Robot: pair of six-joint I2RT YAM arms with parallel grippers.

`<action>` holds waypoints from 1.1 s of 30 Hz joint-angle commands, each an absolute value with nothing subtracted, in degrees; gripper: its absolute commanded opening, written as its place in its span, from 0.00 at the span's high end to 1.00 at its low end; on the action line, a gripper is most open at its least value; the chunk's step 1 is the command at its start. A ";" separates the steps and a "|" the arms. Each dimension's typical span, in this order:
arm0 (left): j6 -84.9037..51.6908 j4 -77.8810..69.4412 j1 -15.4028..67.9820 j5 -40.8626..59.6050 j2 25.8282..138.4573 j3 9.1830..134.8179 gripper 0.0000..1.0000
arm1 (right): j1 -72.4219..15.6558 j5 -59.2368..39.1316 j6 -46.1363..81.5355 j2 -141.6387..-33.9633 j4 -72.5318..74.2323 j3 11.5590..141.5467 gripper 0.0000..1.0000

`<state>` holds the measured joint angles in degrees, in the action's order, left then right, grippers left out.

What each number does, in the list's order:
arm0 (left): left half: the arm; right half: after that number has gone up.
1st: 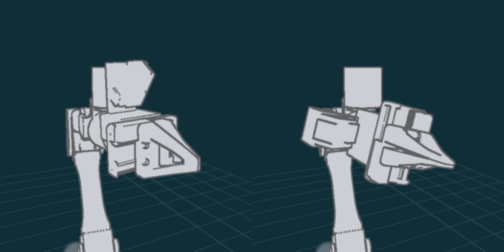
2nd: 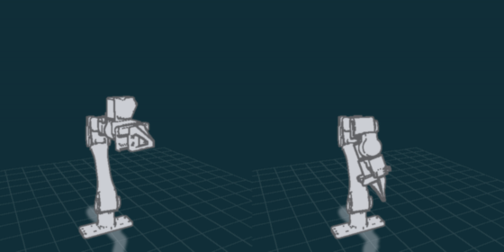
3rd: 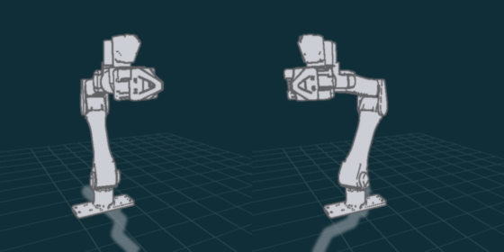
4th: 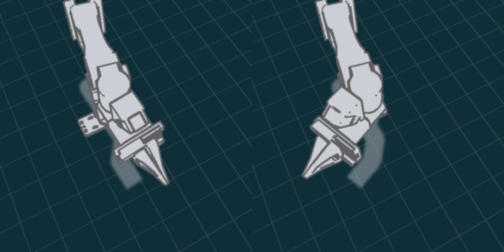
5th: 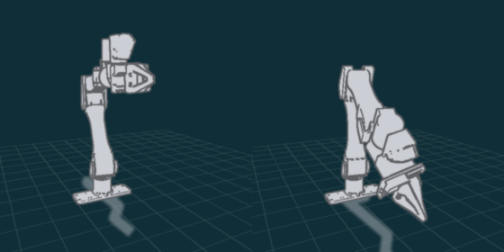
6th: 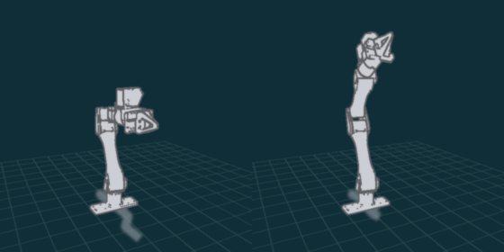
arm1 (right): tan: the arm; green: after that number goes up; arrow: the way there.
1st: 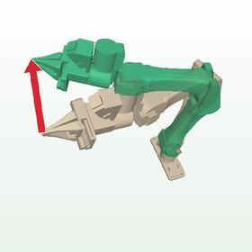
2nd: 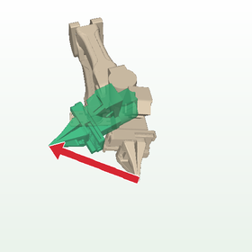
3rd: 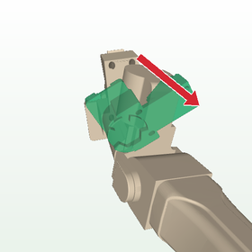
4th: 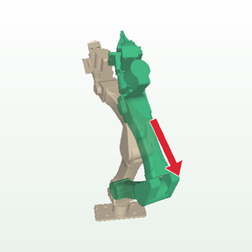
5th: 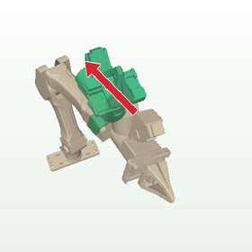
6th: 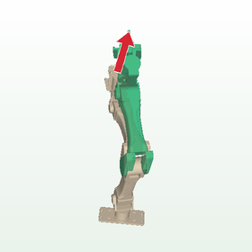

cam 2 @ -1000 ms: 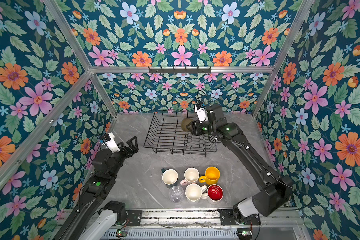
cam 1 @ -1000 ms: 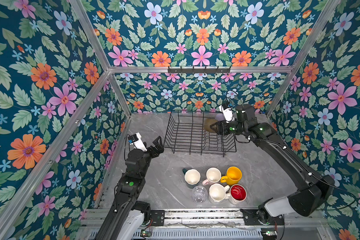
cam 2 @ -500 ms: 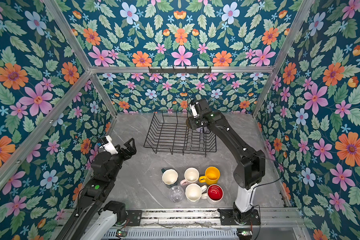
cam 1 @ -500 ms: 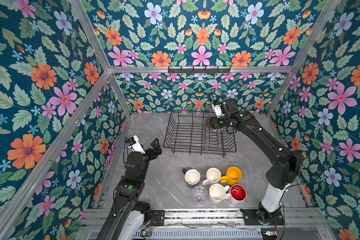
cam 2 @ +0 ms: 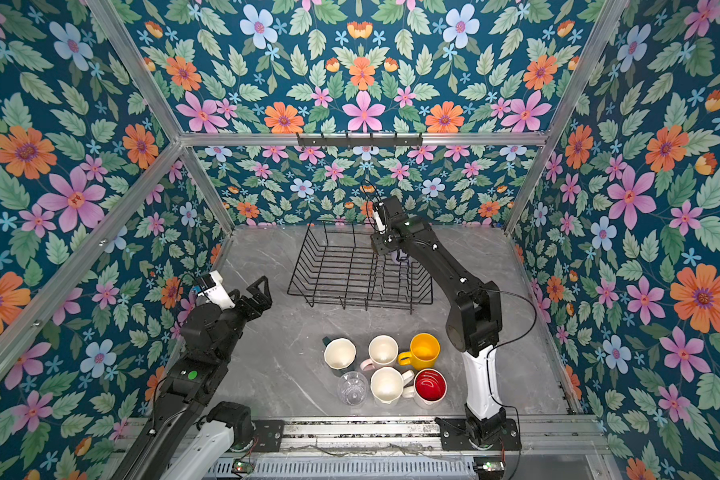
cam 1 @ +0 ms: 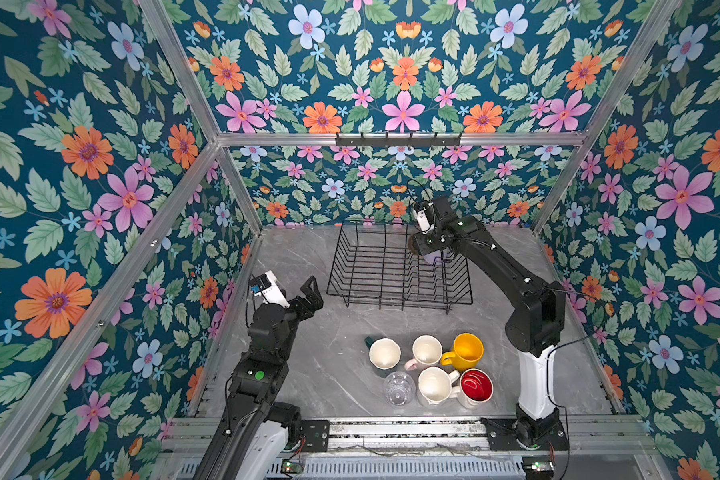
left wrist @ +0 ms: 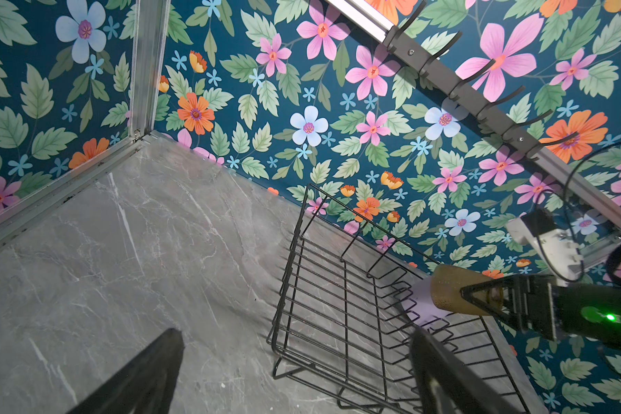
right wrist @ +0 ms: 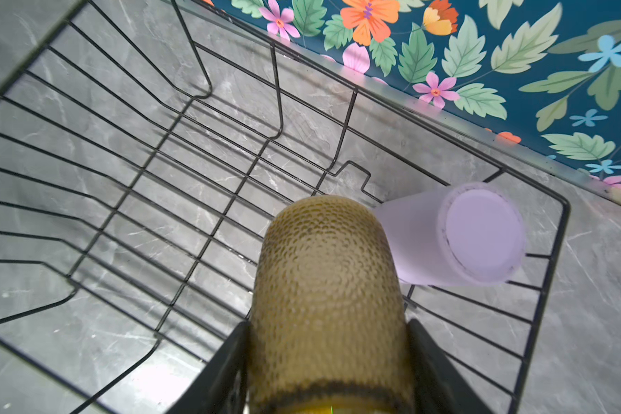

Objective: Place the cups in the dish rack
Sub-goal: 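Lower the gold cup into the rack beside the lavender cup with the right gripper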

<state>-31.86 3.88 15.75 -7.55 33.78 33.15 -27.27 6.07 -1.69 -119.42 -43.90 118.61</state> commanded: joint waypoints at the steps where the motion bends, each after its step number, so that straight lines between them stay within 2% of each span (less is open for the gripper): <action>1: -32.33 3.29 15.73 -7.89 33.49 33.31 0.00 | -27.32 7.98 -2.92 -121.62 -44.73 120.92 1.00; 15: -32.59 5.21 15.66 -8.29 32.23 33.76 0.00 | -26.65 10.01 -5.25 -135.00 -47.74 133.62 1.00; 30: -32.88 6.24 15.72 -8.75 31.32 33.44 0.00 | -26.47 8.75 -5.49 -141.39 -50.23 138.86 1.00; 31: -32.81 6.37 15.69 -8.87 31.42 33.49 0.00 | -26.46 8.54 -5.36 -141.54 -50.30 138.93 0.96; 33: -32.91 6.68 15.68 -8.94 31.47 33.74 0.00 | -26.50 8.01 -5.02 -141.60 -50.88 139.04 0.77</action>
<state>-32.91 6.48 15.75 -8.47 31.42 33.52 -26.57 8.32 -4.84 -141.60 -49.80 138.69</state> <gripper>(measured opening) 0.996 0.598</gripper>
